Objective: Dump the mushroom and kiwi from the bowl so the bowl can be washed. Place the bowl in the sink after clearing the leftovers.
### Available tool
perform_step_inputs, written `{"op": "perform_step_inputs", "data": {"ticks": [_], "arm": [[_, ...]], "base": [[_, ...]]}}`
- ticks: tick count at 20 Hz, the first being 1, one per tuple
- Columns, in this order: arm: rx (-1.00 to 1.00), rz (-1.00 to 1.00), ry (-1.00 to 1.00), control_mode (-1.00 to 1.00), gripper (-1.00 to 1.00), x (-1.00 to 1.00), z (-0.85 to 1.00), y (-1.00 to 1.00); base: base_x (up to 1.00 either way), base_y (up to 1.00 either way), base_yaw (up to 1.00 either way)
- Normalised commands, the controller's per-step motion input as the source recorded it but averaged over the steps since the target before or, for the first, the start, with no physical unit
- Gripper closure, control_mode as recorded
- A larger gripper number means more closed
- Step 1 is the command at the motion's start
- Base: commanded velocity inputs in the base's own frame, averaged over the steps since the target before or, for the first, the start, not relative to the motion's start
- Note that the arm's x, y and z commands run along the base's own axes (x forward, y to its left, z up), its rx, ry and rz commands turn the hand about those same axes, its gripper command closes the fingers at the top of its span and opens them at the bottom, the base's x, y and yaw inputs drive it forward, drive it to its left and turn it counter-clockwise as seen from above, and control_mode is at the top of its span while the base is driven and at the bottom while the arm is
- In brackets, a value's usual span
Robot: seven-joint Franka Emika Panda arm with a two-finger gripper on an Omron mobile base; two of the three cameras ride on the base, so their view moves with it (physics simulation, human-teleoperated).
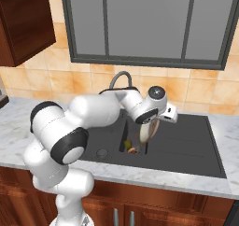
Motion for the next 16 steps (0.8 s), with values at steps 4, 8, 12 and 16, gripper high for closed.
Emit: {"op": "perform_step_inputs", "data": {"ticks": [4, 8, 12, 16], "arm": [[0.01, -0.01, -0.18, -1.00, 1.00, -0.23, 0.33, 0.07], [0.16, -0.08, -0.04, -1.00, 1.00, -0.40, 0.04, 0.43], [0.22, -0.11, 0.01, -1.00, 1.00, -0.27, 0.13, 0.65], [0.26, -0.12, 0.12, -1.00, 1.00, -0.10, 0.31, 0.60]], "base": [[0.00, 0.00, 0.00], [0.00, 0.00, 0.00], [0.00, 0.00, 0.00], [0.00, 0.00, 0.00]]}}
